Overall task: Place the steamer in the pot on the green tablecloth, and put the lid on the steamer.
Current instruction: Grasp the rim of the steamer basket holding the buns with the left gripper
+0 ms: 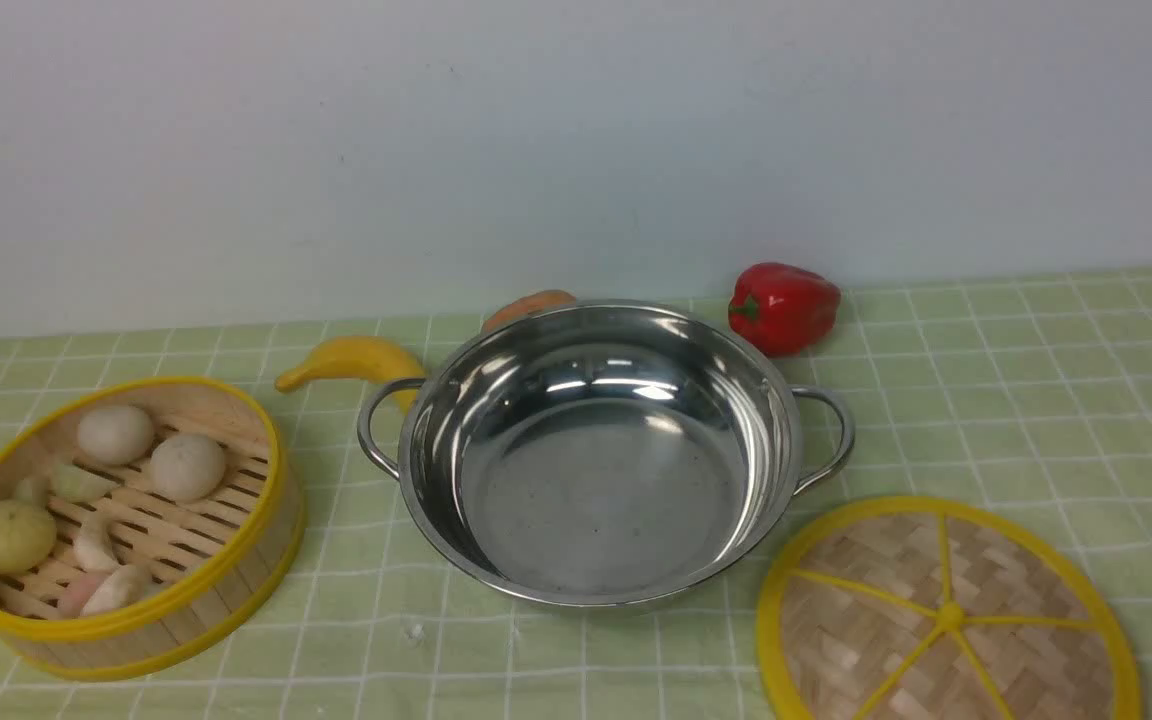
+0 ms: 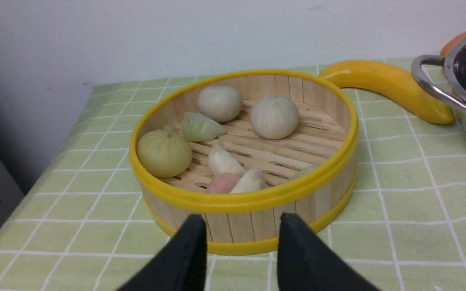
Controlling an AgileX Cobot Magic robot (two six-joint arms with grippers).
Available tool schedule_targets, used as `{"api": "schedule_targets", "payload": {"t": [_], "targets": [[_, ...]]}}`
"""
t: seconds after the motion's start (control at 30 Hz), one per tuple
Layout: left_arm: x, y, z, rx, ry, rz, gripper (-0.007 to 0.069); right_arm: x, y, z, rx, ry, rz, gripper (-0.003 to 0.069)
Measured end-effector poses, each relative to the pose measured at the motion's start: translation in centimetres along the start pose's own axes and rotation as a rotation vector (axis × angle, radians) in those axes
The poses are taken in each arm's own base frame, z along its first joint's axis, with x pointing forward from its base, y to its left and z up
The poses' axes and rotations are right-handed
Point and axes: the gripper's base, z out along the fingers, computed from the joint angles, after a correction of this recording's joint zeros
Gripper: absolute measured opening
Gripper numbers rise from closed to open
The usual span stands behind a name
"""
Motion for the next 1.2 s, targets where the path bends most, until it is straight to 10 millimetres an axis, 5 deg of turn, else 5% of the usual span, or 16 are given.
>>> {"api": "schedule_targets", "payload": {"t": [0.73, 0.9, 1.07, 1.2], "targets": [[0.0, -0.1, 0.0, 0.01, -0.001, 0.003, 0.0243, 0.0, 0.0, 0.0, 0.003, -0.003, -0.021, 0.0242], [-0.1, -0.1, 0.0, 0.019, -0.008, -0.044, 0.0243, -0.6, 0.3, 0.0, -0.038, -0.058, 0.211, 0.0242], [-1.1, -0.8, -0.1, 0.128, -0.097, -0.547, 0.0243, -1.4, 0.5, -0.1, -0.105, -0.129, 0.737, 0.0242], [-2.0, -0.9, -0.3, 0.189, -0.167, -0.85, 0.0243, -1.7, 0.4, -0.2, -0.124, -0.155, 0.897, 0.0242]]}}
